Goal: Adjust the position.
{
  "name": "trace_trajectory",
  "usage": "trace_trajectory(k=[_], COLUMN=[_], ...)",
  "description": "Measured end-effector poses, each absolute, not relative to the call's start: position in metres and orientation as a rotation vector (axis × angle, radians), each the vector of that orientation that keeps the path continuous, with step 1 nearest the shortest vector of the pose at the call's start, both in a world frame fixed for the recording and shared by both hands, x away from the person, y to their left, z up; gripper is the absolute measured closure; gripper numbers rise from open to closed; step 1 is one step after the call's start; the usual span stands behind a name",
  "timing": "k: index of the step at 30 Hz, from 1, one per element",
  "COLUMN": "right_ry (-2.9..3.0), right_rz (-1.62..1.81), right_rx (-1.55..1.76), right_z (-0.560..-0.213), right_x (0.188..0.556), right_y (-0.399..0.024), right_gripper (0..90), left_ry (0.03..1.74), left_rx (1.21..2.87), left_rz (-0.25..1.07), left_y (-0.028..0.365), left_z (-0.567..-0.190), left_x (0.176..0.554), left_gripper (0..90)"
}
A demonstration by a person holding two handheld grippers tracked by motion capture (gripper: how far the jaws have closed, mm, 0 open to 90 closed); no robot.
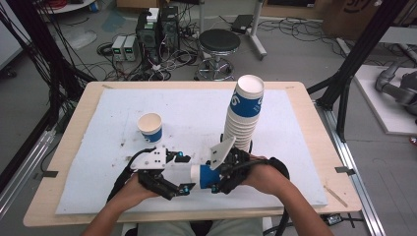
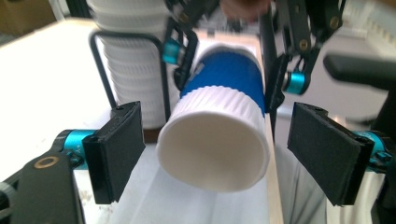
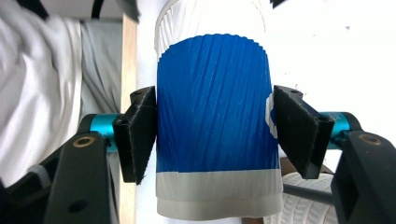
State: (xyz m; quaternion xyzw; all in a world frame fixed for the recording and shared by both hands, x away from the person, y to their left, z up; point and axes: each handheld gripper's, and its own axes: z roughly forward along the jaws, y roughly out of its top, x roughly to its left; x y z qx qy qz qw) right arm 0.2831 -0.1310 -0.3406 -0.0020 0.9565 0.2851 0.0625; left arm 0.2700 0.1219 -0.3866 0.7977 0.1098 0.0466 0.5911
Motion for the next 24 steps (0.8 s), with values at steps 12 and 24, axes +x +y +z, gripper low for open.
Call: trace_trajectory(k=[12,24], right_ry=[2.709,2.579], right_rz=[1.374,1.708], right_rx=[0.187,0.252], right_z=[-0.361,-0.376], right_x=[0.284,0.284], right_y=[-0.167,-0.181], right_gripper=[34.1,33.7], left_ry=[0.309,0.272], left_rx=[1.666,1.61], left_rz=[0.119,0.057], left_y=[0.141,0.138], left_z=[-0.394,-0.401], left_x=[0.276,0.274], left_gripper=[16.2,16.2])
